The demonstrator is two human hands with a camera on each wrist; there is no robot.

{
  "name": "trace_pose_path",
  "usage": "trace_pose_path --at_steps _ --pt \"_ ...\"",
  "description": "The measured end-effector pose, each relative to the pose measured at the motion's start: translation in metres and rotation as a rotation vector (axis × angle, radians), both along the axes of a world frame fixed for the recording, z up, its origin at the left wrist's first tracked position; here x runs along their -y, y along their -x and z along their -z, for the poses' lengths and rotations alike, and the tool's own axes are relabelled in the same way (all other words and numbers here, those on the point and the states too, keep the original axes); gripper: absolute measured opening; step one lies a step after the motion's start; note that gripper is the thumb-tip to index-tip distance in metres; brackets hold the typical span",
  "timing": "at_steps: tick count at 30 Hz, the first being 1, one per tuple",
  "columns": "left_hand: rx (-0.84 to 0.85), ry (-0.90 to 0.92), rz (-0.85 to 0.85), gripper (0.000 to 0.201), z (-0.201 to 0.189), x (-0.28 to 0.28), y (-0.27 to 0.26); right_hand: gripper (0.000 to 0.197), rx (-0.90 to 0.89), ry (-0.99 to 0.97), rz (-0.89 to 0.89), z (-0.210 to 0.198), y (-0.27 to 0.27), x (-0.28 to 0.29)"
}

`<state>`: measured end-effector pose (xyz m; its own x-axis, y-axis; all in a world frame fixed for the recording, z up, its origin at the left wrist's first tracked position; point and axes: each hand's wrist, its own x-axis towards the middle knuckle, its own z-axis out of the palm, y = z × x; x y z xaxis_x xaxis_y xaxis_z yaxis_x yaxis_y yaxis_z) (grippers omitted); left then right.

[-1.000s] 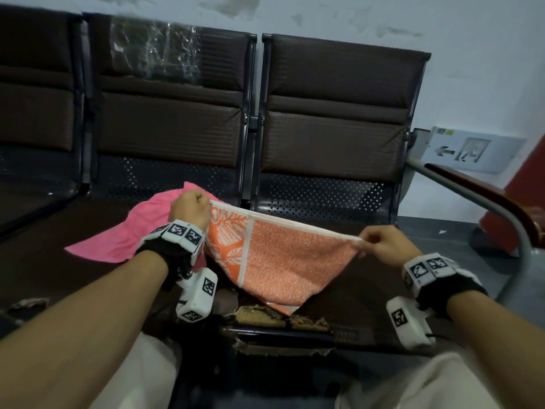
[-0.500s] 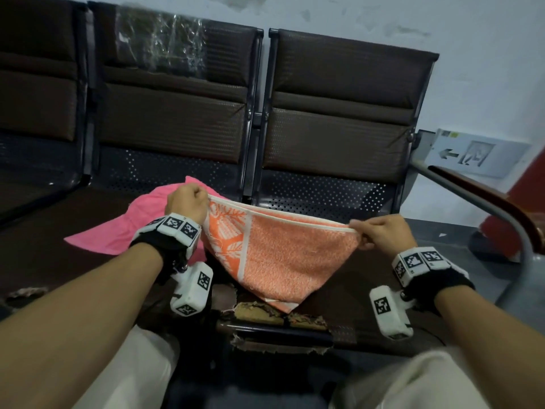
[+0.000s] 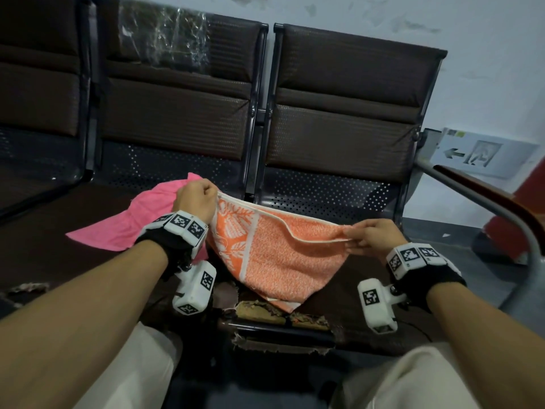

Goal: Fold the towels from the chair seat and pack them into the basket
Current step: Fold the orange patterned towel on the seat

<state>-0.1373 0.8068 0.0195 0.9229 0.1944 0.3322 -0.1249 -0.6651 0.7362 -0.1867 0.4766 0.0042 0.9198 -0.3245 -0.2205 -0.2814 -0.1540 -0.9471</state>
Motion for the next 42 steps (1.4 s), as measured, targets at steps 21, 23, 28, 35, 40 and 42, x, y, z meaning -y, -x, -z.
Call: trace_pose_path --at_steps 21,23,28,35,40,42 --pt "-0.028 0.005 -0.091 0.022 -0.002 -0.018 -0.010 0.030 0.280 0.781 -0.287 0.009 0.009 0.006" --pt "-0.039 0.020 -0.099 0.018 0.000 -0.021 -0.010 0.028 0.206 0.870 -0.435 0.005 0.013 0.005" --pt "-0.050 0.004 -0.078 0.020 0.000 -0.023 -0.007 0.026 0.032 1.121 -0.583 0.000 0.022 -0.004" --pt "-0.140 -0.015 0.142 0.021 0.001 -0.020 0.004 0.013 -0.082 1.278 -0.523 -0.007 0.040 0.007" --pt "-0.053 0.087 0.295 0.027 -0.010 0.014 0.032 0.015 0.340 0.974 -0.129 -0.019 0.052 -0.001" --pt "-0.044 0.203 0.358 0.026 -0.015 0.030 0.045 0.016 0.418 0.813 -0.004 -0.028 0.050 -0.011"
